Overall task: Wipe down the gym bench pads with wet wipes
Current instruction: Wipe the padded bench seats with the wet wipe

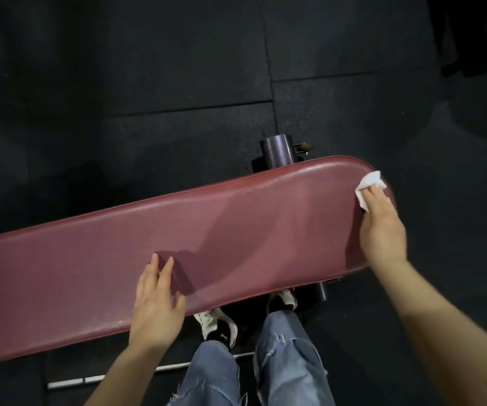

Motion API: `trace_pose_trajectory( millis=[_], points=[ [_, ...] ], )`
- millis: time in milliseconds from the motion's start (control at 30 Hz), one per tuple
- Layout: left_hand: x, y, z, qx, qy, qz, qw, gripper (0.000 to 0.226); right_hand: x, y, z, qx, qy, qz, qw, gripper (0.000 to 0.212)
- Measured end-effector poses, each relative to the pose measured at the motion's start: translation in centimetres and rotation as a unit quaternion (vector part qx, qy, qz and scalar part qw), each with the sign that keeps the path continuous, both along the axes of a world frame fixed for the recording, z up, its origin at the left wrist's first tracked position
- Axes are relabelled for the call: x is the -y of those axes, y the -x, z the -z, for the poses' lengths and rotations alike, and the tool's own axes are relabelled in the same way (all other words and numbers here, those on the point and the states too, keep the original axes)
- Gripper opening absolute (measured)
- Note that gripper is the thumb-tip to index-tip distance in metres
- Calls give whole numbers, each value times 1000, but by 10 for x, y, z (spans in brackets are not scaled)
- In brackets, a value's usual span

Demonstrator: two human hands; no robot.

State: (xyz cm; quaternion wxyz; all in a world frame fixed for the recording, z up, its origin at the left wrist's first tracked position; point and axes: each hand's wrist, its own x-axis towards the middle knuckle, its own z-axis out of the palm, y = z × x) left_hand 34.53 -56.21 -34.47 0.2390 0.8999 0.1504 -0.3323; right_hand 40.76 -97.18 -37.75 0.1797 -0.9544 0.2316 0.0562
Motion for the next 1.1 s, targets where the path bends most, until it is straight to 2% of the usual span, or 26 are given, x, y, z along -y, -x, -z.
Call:
trace_pose_trajectory(
  millis=[33,100,167,200,233,267,300,333,367,400,467,500,567,600,667,733,800,833,867,900,933,967,1000,1033,1067,1100],
  points=[
    [0,0,-1,-1,4,-4,1000,73,-25,2,5,21,-19,86,996,51],
    [-1,0,-2,3,18,-17,1000,73,-93,-6,13,90,-49,180,978,42],
    [-5,-1,-2,12,37,-32,999,73,-177,-16,14,75,-115,143,980,38],
    [-7,-2,-1,19,43,-40,998,73,-220,-18,15,38,-166,44,984,40],
    [-11,-2,0,29,46,-50,997,73,-258,-14,15,-29,-184,-104,977,40],
    [-14,-1,0,41,46,-62,996,72,-285,-5,9,-86,-210,-263,938,39],
    [-17,1,0,49,43,-75,995,70,-299,4,12,-91,-200,-418,882,37],
    [-20,2,1,50,36,-86,994,68,-299,14,15,-59,-165,-527,832,36],
    [-22,5,1,42,28,-86,995,68,-287,11,17,-22,-147,-580,801,38],
    [-24,8,1,31,22,-77,996,69,-263,4,18,18,-120,-586,801,39],
    [-25,13,1,20,19,-56,998,71,-198,-9,8,13,-115,-460,881,32],
    [-25,15,1,21,23,-49,998,71,-156,-17,0,8,-84,-381,921,30],
    [-20,16,0,24,34,-36,998,71,-59,-12,-13,-20,39,-175,984,31],
    [-18,16,-1,27,39,-30,998,71,-20,2,-17,-42,82,-51,994,31],
    [-13,17,-1,33,44,-22,998,70,10,28,-19,-48,78,83,992,32],
    [-7,19,-1,40,47,-10,998,69,-2,42,-8,-21,62,185,981,46],
    [-3,21,-1,44,52,-5,998,69,-60,30,6,45,6,237,971,46],
    [-2,21,-1,44,56,-7,997,69,-96,21,10,57,-30,214,975,39],
    [-2,21,-1,44,60,-11,997,70,-135,12,11,54,-124,192,972,32],
    [-3,22,0,45,62,-20,997,70,-178,7,14,34,-181,119,976,35],
    [-5,23,2,50,60,-35,996,70,-217,6,19,33,-261,37,964,42],
    [-8,25,3,60,57,-54,995,70,-253,9,14,-3,-289,-129,949,41],
    [-10,27,6,72,52,-70,994,69,-277,19,5,-55,-334,-284,897,33],
    [-12,29,8,78,46,-79,993,68,-280,36,14,-39,-350,-433,830,30],
    [-13,33,10,77,36,-81,993,65,-264,46,23,-19,-305,-565,766,34],
    [-12,37,12,73,24,-78,994,65,-239,49,22,31,-273,-585,763,36]
  ],
)
